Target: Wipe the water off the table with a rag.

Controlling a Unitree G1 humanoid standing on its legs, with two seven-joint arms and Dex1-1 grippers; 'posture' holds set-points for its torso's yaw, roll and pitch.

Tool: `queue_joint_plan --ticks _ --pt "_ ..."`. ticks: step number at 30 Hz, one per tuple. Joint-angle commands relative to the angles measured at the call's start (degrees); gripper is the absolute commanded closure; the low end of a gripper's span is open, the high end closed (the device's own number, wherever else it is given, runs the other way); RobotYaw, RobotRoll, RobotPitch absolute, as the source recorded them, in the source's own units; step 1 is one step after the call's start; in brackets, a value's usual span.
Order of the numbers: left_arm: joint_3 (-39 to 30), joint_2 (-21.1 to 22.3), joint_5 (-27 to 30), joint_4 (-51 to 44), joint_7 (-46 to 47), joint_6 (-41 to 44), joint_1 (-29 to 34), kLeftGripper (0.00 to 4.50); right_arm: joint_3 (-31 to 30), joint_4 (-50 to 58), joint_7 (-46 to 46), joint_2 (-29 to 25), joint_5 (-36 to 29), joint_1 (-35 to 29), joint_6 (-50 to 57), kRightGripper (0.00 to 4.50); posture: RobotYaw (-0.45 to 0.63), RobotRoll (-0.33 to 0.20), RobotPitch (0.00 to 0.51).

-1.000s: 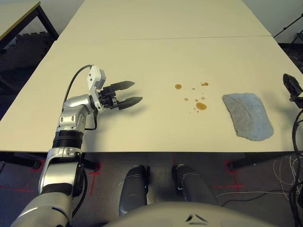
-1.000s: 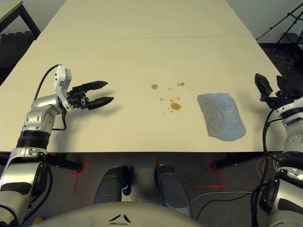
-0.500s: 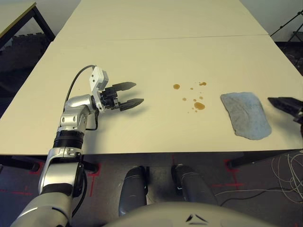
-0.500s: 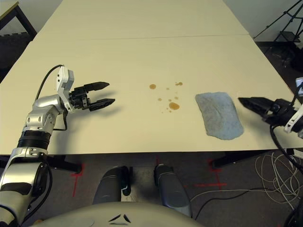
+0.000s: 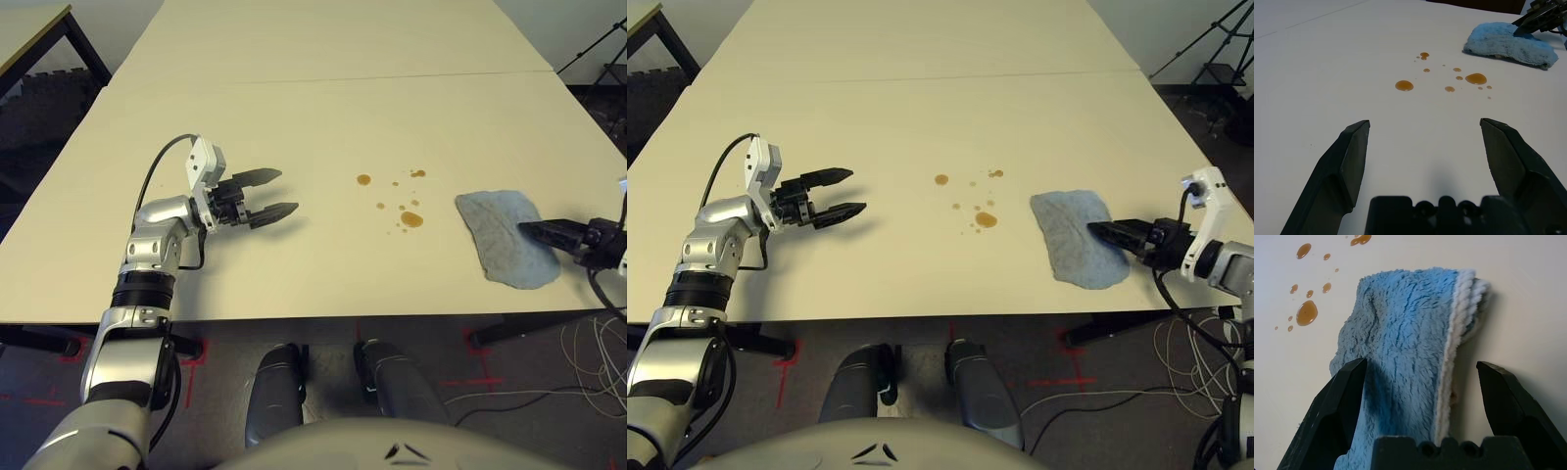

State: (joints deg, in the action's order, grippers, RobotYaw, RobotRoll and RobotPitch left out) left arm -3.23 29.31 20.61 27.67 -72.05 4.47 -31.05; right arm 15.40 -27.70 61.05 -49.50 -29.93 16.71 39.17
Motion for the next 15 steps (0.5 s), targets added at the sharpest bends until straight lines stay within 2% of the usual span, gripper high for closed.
queue_joint_plan --ticks 1,15 --pt "0.6 0.0 -0.5 -0.7 0.2 0.0 0.2 0.00 -2.4 0.0 1.1 1.3 1.1 0.2 0.7 0.02 -0.23 0.000 0.141" --pt "0.8 -0.4 -0.9 0.2 0.7 -0.5 -0.8 0.00 -7.8 4.7 1.7 4.2 3.4 -1.1 1.9 0.02 -0.24 0.000 0.137"
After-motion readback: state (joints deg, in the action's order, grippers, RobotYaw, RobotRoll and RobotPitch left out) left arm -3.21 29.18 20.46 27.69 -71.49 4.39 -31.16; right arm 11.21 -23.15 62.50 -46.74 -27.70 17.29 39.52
